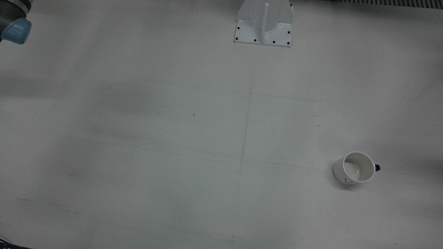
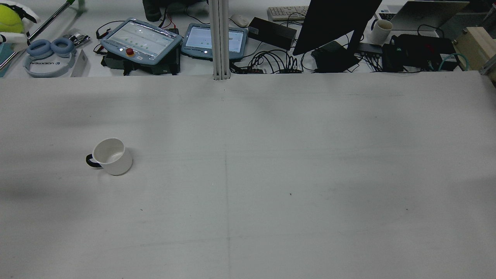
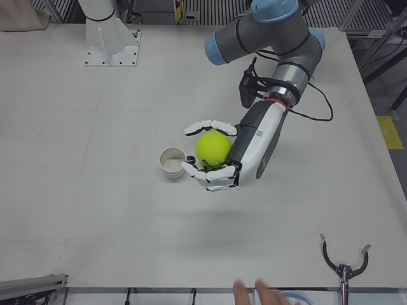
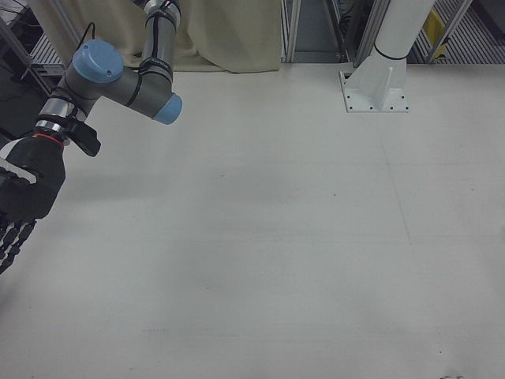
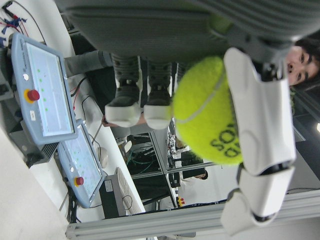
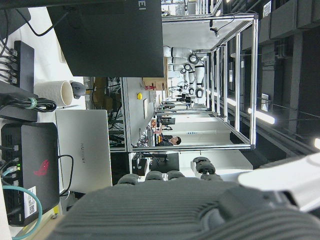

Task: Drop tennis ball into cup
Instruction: 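Move the left hand holding the yellow tennis ball over the white mug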

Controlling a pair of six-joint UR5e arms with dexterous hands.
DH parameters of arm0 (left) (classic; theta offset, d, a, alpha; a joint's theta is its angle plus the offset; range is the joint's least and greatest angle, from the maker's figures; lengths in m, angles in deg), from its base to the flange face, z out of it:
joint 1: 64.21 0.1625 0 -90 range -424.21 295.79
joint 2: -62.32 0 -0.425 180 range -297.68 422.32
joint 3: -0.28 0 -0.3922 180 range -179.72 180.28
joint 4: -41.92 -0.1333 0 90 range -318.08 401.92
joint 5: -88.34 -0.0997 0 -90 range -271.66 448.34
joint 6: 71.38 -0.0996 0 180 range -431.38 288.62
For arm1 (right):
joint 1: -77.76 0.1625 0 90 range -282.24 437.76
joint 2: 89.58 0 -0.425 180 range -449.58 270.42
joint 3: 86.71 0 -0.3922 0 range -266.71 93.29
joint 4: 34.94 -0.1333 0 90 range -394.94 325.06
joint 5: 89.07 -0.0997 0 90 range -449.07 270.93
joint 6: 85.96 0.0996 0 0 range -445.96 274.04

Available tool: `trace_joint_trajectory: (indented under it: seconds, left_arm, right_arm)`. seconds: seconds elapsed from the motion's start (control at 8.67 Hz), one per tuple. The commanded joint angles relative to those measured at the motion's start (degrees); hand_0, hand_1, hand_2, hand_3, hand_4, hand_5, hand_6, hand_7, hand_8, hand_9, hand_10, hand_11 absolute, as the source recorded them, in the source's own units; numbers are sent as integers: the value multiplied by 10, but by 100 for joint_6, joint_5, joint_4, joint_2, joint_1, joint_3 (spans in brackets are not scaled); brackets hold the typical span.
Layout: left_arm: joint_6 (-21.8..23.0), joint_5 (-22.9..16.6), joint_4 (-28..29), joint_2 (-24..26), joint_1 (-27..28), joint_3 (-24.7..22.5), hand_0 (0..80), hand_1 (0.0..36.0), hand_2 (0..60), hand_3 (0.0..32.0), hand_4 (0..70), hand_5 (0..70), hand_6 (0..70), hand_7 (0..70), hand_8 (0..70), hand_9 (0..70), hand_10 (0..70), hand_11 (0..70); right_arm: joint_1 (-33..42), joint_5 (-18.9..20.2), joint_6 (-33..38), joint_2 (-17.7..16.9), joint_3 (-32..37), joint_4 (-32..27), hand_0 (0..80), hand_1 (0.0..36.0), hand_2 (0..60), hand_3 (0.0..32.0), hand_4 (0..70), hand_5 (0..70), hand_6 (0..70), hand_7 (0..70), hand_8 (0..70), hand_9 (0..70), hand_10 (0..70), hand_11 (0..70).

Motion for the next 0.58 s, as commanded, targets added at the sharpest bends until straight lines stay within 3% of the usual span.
trace_joint_trajectory:
  seconds: [0.0,0.12,0.23,0.35,0.46]
  left_arm:
    - [-75,0,91,-58,726,-32,515,130,290,0,514,239,700,700,581,700,486,688]
    - [-85,17,440,-337,1042,-6,494,115,301,0,503,225,700,700,582,700,487,688]
    - [-85,52,756,-636,1394,12,512,121,248,0,536,228,700,700,614,700,524,700]
    - [-102,70,942,-821,1493,-31,498,111,329,0,525,255,700,700,611,700,517,700]
    - [-111,61,1005,-884,1520,-119,487,115,364,0,516,236,700,700,605,700,503,700]
  right_arm:
    - [0,0,0,0,4,-2,0,0,0,0,0,0,0,0,0,0,0,0]
    - [0,0,0,0,4,-2,0,0,0,0,0,0,0,0,0,0,0,0]
    - [0,0,0,0,-4,-2,0,0,0,0,0,0,0,0,0,0,0,0]
    - [0,0,0,0,-4,-2,0,0,0,0,0,0,0,0,0,0,0,0]
    - [0,0,0,0,-4,-2,0,0,0,0,0,0,0,0,0,0,0,0]
